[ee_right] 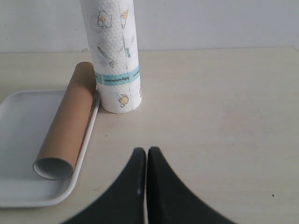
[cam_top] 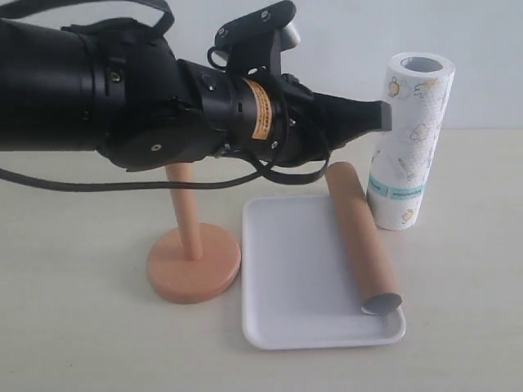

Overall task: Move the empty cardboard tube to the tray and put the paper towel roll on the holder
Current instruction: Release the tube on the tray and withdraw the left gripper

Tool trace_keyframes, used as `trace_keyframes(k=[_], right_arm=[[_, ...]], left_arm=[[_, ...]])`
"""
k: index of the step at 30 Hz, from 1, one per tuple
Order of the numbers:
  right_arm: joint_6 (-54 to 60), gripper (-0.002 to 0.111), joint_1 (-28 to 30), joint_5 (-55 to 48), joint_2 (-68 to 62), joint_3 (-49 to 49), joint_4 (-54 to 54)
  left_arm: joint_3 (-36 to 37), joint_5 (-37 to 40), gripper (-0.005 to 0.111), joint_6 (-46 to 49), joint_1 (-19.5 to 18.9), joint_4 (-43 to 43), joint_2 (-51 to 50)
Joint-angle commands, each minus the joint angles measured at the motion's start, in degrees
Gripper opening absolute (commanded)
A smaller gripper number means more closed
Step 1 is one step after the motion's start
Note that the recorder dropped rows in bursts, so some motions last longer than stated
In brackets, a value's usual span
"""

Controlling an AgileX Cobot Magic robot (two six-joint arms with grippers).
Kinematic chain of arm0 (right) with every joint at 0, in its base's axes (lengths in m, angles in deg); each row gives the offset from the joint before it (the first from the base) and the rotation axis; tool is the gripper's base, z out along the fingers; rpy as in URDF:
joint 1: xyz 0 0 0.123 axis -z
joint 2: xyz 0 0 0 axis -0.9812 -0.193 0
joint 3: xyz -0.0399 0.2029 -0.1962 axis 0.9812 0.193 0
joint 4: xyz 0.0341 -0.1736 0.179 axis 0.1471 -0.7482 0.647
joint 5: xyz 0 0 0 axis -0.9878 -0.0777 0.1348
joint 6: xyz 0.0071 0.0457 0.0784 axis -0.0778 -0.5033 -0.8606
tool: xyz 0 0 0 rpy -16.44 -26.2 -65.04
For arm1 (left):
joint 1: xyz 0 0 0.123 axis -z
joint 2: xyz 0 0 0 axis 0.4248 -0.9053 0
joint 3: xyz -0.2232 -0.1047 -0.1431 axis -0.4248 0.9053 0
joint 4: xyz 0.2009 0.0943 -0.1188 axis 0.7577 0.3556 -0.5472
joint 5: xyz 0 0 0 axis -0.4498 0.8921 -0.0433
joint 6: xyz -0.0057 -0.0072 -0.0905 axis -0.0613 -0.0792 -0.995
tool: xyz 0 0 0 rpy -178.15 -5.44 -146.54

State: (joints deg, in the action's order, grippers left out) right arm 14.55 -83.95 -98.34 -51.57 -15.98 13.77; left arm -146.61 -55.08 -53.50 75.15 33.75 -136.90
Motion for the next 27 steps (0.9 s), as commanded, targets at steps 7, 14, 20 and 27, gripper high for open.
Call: trace_keyframes(k=[7,14,20,27], right_arm=[[0.00,0.000,-0.16,0.41,0.28,0.02,0.11],[0.00,0.000,-0.16,0.41,0.28,0.02,-0.03],[0.00,0.000,-0.16,0.41,0.28,0.02,-0.03],[0.00,0.000,-0.16,0.41,0.28,0.02,0.09]], left_arm=[[-0.40,5.82,0.004,7.00,6.88,1.05,6.62],[5.79,6.49,0.004,7.00,7.88,4.44,15.72],[21.70,0.55,0.004,7.00,7.88,9.74,33.91],[37.89,2.17,0.004,7.00,7.88,10.21,56.02]])
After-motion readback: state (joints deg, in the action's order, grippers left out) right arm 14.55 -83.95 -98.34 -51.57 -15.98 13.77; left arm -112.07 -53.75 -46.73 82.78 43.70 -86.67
